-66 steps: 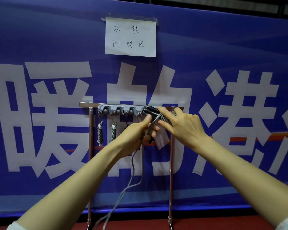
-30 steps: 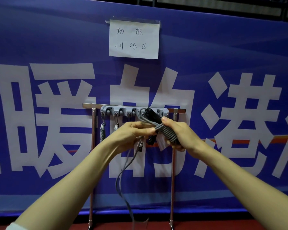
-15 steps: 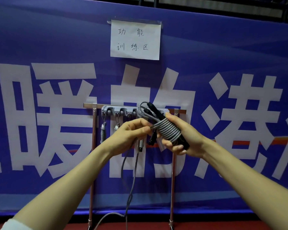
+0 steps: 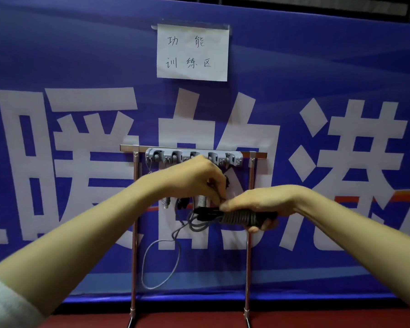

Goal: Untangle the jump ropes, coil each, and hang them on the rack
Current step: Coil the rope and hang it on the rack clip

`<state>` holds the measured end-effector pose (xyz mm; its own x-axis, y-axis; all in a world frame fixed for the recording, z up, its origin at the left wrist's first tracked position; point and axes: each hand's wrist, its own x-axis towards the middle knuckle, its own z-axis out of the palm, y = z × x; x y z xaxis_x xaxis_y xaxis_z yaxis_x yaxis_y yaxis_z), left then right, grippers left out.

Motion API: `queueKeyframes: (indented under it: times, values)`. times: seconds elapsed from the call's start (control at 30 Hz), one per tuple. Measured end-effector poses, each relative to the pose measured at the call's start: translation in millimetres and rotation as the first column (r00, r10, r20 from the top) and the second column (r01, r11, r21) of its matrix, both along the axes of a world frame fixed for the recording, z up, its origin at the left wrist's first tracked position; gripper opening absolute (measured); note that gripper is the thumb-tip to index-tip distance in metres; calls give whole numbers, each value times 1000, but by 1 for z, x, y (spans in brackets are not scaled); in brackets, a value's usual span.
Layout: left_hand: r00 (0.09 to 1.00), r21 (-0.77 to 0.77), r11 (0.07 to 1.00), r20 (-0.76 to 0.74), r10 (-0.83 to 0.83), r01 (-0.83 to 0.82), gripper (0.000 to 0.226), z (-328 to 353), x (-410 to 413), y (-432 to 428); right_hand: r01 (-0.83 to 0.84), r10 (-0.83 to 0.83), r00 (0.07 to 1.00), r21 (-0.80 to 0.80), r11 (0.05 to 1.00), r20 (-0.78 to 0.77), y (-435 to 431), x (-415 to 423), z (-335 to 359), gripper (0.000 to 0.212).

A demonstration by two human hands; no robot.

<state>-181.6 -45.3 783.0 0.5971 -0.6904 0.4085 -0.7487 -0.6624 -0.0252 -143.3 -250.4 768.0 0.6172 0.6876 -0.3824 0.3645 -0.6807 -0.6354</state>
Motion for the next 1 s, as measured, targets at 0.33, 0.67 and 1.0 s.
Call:
queueKeyframes:
  times: [0.33,0.67,1.0]
  values:
    - [947,-821,510,-319,-33,-259,19,-52,-5,-14,152,-94,19,90,984,995,5,11,-20,56]
    - [411,-706,299,-646,-643,-642,26,-50,6,-9,-88,-157,-403,133,987,901,8,34,-32,57]
    - [408,-667,339,-702,-584,-663,8,-48,12,-5,-59,-147,-377,135,989,915,7,27,-24,59]
